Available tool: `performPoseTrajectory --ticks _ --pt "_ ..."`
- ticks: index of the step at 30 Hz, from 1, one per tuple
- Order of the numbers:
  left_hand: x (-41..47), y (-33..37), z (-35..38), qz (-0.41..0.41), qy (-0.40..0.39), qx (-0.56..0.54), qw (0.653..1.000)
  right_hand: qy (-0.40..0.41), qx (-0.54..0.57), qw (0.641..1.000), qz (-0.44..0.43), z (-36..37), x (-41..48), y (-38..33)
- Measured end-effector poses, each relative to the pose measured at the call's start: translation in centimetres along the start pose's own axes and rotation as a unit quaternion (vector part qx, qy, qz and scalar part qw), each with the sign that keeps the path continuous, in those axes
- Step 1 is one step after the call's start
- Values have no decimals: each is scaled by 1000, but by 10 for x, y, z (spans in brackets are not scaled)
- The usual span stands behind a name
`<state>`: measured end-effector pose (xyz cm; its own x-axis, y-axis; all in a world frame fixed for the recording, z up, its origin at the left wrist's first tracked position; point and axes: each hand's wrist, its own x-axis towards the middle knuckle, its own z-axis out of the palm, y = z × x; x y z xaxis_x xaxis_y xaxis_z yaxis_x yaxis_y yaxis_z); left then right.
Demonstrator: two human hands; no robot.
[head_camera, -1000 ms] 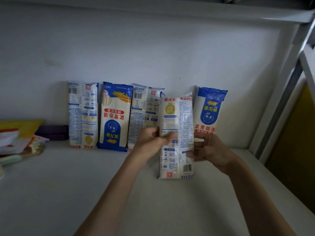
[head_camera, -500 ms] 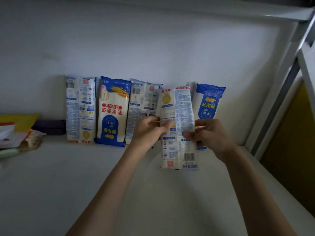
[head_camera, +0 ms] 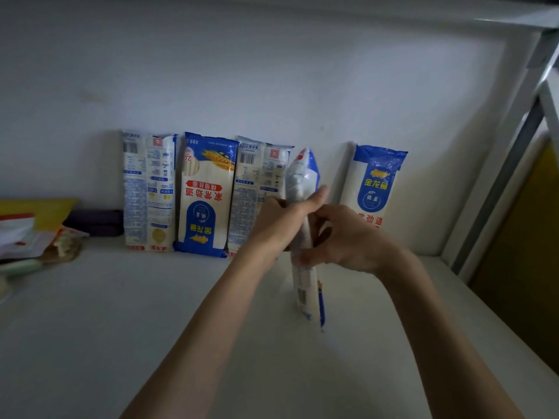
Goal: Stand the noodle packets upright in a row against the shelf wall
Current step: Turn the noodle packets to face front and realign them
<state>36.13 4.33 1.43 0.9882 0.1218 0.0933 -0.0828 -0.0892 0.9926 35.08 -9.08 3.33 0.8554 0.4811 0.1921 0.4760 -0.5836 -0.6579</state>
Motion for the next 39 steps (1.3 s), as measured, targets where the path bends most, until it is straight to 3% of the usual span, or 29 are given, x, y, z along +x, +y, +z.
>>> performPoseTrajectory --ticks 3,5,10,14,22,24,28,32,35,39 --pt "5 -5 -13 -9 42 -34 998 -63 80 995 10 -6 -3 2" --pt "9 -8 -20 -13 26 -83 996 -79 119 989 37 -10 -4 9" --pt "6 -8 -26 -1 -24 -143 989 -62 57 984 159 -4 3 36" --pt "3 -6 -30 30 -56 -105 992 -115 137 978 110 14 4 42" --pt "3 -9 -31 65 -36 -27 997 -36 211 975 67 22 4 48" --pt "6 -16 -34 41 -87 -5 995 -8 217 973 73 19 3 51" --pt "11 -39 -44 -31 -200 160 966 54 235 965 100 14 0 61" --pt "14 -58 -37 -71 -230 150 959 135 245 953 114 18 2 64" --pt "20 -73 -31 -41 -191 175 965 177 257 943 118 23 5 64" --pt "19 -83 -15 12 -33 177 984 207 234 943 114 32 10 64"
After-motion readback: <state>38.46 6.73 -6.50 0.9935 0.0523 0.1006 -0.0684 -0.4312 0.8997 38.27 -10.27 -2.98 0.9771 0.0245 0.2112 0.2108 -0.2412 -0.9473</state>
